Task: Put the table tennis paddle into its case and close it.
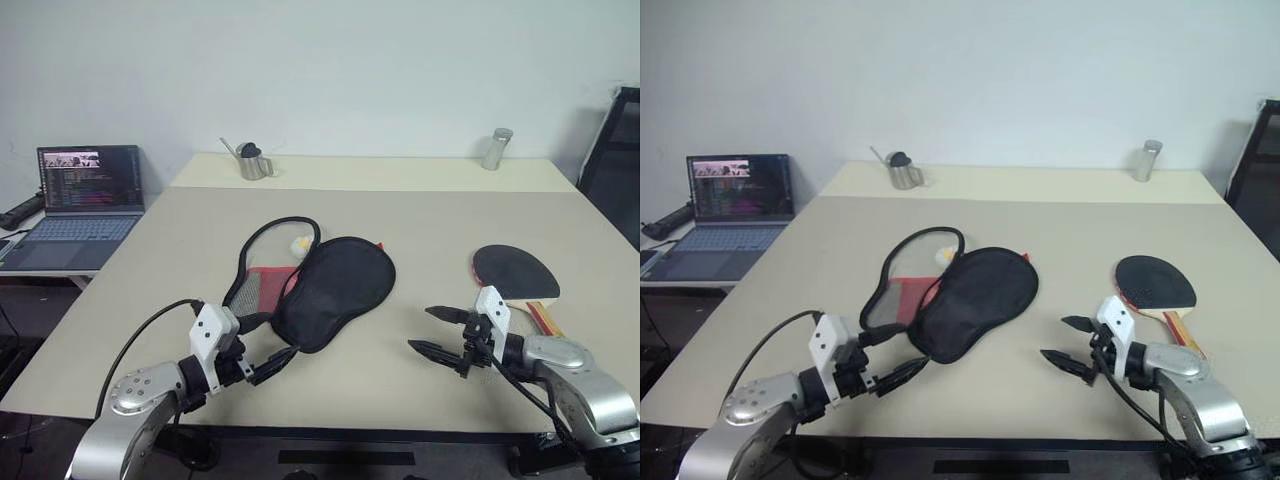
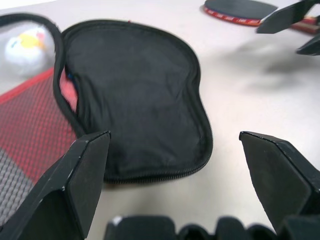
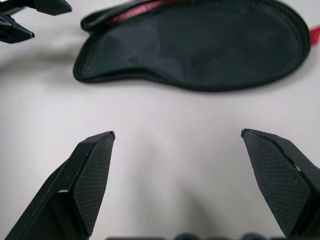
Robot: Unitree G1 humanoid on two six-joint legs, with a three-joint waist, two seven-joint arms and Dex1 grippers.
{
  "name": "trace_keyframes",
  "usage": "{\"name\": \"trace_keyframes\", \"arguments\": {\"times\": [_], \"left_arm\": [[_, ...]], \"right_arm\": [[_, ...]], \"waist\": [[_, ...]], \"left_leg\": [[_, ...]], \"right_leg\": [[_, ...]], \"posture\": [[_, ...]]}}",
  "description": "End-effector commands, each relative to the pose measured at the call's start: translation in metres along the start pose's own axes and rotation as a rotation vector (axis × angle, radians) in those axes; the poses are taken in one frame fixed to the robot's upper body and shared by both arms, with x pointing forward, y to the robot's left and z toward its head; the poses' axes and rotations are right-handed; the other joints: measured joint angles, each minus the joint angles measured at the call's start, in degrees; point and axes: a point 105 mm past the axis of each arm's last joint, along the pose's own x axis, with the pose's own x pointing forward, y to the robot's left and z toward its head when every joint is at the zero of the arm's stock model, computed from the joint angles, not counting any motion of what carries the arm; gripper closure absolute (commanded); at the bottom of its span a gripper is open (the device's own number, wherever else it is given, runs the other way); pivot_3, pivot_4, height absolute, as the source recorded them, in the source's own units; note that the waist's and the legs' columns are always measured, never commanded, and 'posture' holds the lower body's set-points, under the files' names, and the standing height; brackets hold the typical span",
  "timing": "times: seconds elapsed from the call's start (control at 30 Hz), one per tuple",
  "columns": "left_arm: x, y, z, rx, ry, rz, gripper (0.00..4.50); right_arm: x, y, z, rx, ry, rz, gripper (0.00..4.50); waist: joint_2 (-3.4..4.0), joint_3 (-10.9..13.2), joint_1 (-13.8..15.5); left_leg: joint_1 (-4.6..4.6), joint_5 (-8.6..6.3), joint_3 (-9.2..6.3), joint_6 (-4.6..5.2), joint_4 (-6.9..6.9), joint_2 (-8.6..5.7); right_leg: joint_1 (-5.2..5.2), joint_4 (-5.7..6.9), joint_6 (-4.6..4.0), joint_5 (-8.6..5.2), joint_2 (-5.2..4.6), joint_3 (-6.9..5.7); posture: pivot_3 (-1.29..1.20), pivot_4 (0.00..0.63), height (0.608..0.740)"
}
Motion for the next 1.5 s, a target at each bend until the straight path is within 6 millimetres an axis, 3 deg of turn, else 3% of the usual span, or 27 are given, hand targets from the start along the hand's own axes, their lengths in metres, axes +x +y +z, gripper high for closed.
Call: {"name": "trace_keyframes", "arguments": {"times": [0.03,0.13,0.37,0.73,0.97,1.23,1.5], "left_arm": [[-0.001,0.007,0.007,0.036,-0.024,0.032,0.0],[0.007,0.01,0.004,0.044,-0.04,0.025,0.0],[0.024,0.012,0.019,0.039,-0.105,-0.057,0.0],[0.019,0.033,0.049,0.056,-0.127,-0.154,0.0],[0.016,0.059,0.059,0.16,-0.063,-0.18,0.0],[0.008,0.055,0.041,0.168,0.039,-0.267,0.0],[0.0,0.059,0.044,0.185,0.074,-0.299,0.0]], "right_arm": [[-0.005,0.002,0.016,-0.041,-0.019,0.014,0.04],[-0.005,0.002,0.016,-0.038,-0.013,-0.001,0.04],[0.0,0.012,0.045,-0.053,-0.077,0.008,0.04],[0.014,0.017,0.071,0.005,-0.147,0.042,0.04],[0.034,0.021,0.06,0.103,-0.077,0.031,0.04],[0.053,0.031,0.044,0.216,0.024,0.029,0.04],[0.079,0.042,0.035,0.271,0.088,0.069,0.04]], "waist": [[0.0,0.0,0.12],[-0.01,0.0,0.18],[-0.02,0.01,0.17],[-0.04,0.03,0.06],[-0.2,0.11,0.07],[-0.2,0.12,-0.22],[-0.19,0.12,-0.26]], "left_leg": [[0.0,0.0,-0.01,0.0,0.01,0.02],[0.02,0.0,-0.03,0.0,0.02,0.05],[-0.01,0.0,0.02,-0.01,0.01,0.07],[0.0,0.0,0.08,-0.01,0.02,0.19],[0.01,0.0,0.14,-0.01,0.03,0.2],[0.04,-0.03,0.38,-0.04,-0.01,0.24],[0.07,-0.03,0.47,-0.04,0.02,0.54]], "right_leg": [[0.0,0.0,0.0,0.0,0.0,-0.01],[0.02,0.01,-0.03,0.02,0.0,-0.04],[0.0,0.0,-0.04,0.02,0.04,-0.03],[-0.04,0.02,-0.04,0.03,0.16,-0.04],[-0.04,0.04,-0.05,0.04,0.27,-0.03],[-0.11,0.03,-0.06,0.04,0.26,0.18],[-0.19,0.06,-0.27,0.16,0.41,0.21]], "posture": [[0.0,0.15,0.74],[0.0,0.15,0.74],[0.0,0.15,0.74],[0.0,0.15,0.74],[0.0,0.15,0.74],[0.0,0.15,0.74],[0.0,0.15,0.74]]}}
